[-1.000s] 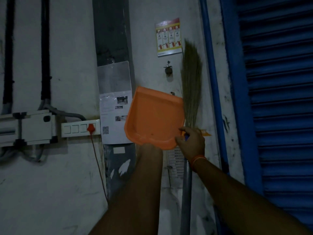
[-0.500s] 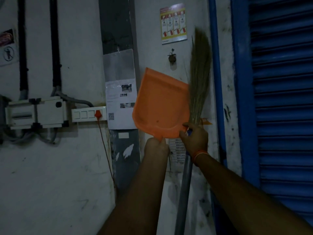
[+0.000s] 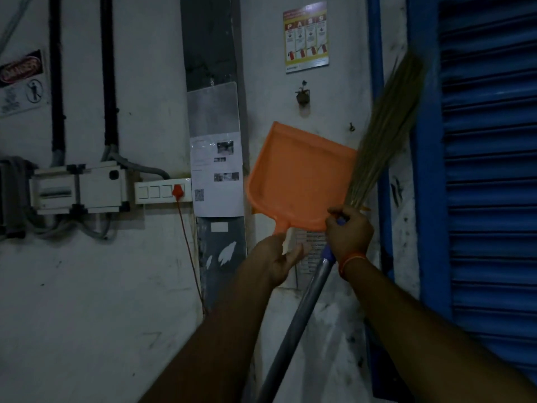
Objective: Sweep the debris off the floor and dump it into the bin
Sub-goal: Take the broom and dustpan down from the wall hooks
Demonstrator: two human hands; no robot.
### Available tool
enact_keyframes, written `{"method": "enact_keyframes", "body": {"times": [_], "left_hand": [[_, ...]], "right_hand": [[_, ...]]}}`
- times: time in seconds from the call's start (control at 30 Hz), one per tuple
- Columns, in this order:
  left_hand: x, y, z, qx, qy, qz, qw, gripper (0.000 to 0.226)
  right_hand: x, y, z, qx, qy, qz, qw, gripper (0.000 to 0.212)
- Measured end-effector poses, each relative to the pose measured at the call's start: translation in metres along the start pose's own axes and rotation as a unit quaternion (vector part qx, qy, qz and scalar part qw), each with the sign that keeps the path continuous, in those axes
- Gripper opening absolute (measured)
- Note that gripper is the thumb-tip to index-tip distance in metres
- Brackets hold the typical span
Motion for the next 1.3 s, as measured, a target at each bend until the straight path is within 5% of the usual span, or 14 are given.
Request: {"method": "enact_keyframes", "body": {"times": [0.17,0.4,0.5,0.6,0.73,1.03,1.3], "left_hand": [[0.002,0.022,0.039,0.064,-0.256,0.014,0.964,0.007],[-0.008,0.020,0.073,-0.018,-0.574,-0.137,0.807,0.044],[-0.008,0.019,0.081,0.011,-0.502,-0.205,0.840,0.073],[-0.008,0.027,0.084,0.124,-0.400,-0.240,0.876,0.066],[-0.005,0.036,0.083,0.207,-0.392,-0.259,0.858,0.049],[-0.001,0.032,0.072,0.217,-0.375,-0.228,0.872,0.033],[0.019,0.033,0.089,0.124,-0.255,-0.295,0.912,0.033]], "right_hand": [[0.011,-0.004,0.006,0.019,0.009,0.050,0.999,0.021],[0.014,0.004,-0.002,0.062,0.004,0.110,0.992,0.028],[0.024,0.009,-0.005,0.080,-0.014,0.108,0.991,0.027],[0.031,0.009,-0.004,0.081,-0.040,0.104,0.991,0.026],[0.035,0.009,-0.003,0.085,-0.070,0.081,0.991,0.025],[0.038,0.024,-0.002,0.132,-0.092,0.068,0.985,0.017],[0.025,0.034,-0.018,0.209,-0.119,0.028,0.970,0.015]]}}
Point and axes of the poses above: each hand's wrist, its own y-axis away from the middle knuckle, its own z-axis out of the back of the hand, x = y × z, the point moved 2 cm from there along -y, towards the middle knuckle, and after that the axes turned 4 degrees about -y, right-handed, at the moved point
